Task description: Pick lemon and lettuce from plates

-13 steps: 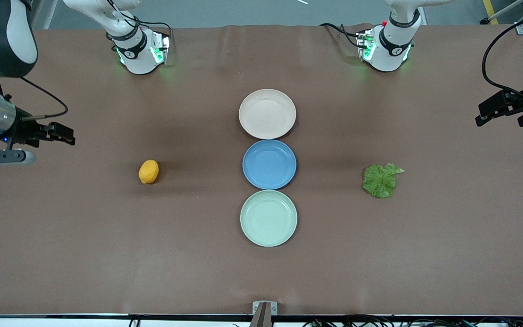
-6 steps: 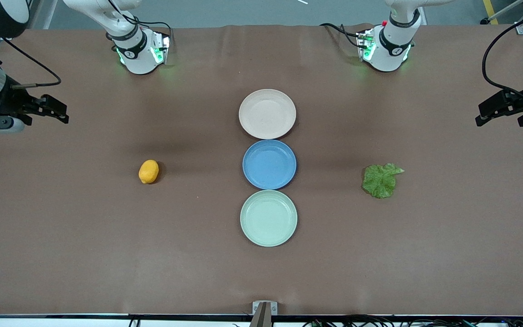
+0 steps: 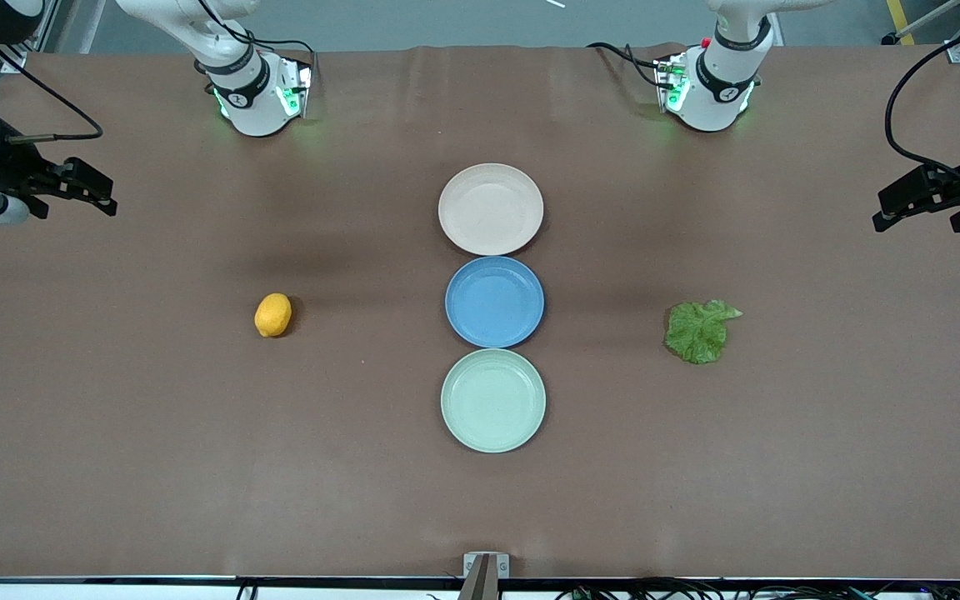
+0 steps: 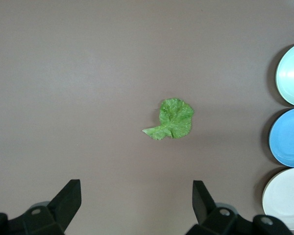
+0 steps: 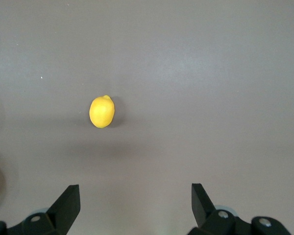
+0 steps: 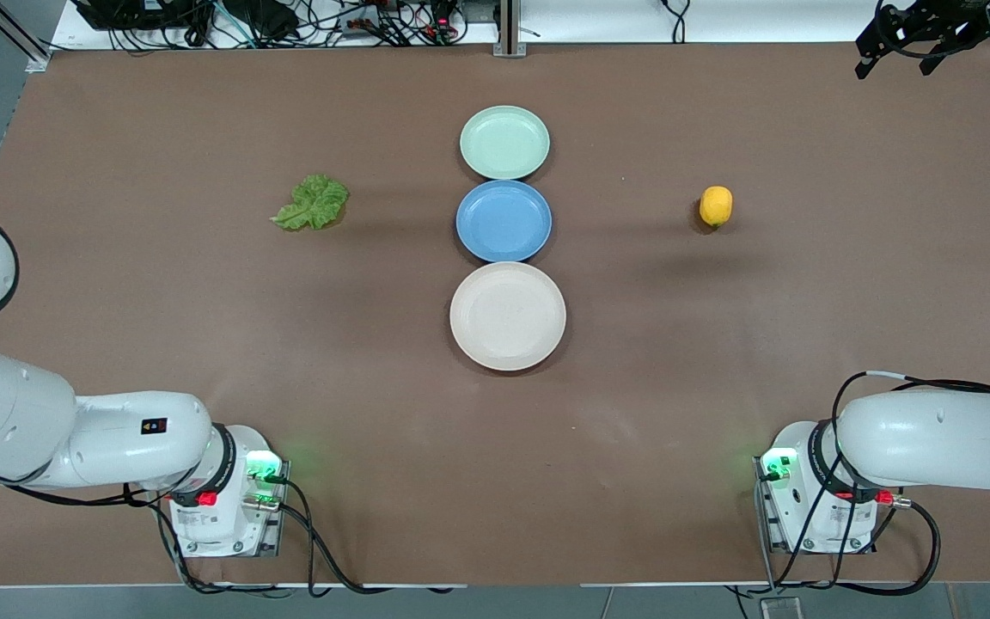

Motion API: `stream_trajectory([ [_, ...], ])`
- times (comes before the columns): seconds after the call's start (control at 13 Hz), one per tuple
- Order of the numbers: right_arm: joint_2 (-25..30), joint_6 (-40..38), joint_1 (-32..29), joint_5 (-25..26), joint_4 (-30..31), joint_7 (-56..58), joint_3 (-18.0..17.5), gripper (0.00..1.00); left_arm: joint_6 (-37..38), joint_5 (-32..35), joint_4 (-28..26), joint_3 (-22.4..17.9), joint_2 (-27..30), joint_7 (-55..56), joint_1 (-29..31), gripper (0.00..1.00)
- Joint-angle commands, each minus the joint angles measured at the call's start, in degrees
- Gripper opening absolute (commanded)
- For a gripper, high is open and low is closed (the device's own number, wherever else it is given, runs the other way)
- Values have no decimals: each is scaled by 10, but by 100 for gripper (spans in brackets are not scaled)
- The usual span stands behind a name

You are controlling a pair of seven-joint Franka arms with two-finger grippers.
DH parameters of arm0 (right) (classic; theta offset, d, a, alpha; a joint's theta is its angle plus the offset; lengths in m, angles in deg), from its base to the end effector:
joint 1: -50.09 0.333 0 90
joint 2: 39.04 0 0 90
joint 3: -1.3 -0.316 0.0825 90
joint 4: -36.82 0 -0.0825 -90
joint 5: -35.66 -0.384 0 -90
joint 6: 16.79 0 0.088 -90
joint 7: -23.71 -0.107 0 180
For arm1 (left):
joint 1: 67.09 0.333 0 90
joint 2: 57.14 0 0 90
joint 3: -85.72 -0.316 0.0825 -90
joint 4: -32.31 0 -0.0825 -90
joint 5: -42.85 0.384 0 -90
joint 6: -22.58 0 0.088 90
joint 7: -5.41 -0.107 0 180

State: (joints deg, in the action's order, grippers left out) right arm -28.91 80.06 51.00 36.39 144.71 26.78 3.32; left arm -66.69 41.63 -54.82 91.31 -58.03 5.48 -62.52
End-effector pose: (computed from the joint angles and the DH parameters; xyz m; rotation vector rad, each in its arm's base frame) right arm 0.5034 -0.0122 0.5800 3.1351 0.0571 -0.0254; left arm 0.5585 -0.0118 0.6384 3.1183 -0.0266 0.0338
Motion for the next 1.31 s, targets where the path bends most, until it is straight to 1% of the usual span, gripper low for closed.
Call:
stream_trajectory([
  [0.0, -16, 5, -6, -12, -19, 1, -6, 100, 8, 3, 6, 1, 2, 0, 2, 100],
  [0.15, -42, 2, -6, -17, -47, 1, -6, 100, 8, 3, 6, 1, 2, 0, 2, 100],
  [0.31, -56, 5, -7, -41, -48, 2, -3, 100, 8, 3, 6, 1, 2, 0, 2, 100],
  [0.54, -58, 8, -6, -42, -48, 3, -4, 100, 8, 3, 6, 1, 2, 0, 2, 100],
  [1.0, -54, 19, -9, -32, -47, 11, -5, 100, 8, 3, 6, 1, 2, 0, 2, 100],
  [1.23, -54, 23, -6, -9, -48, 11, -6, 100, 8, 2, 6, 1, 2, 0, 2, 100],
])
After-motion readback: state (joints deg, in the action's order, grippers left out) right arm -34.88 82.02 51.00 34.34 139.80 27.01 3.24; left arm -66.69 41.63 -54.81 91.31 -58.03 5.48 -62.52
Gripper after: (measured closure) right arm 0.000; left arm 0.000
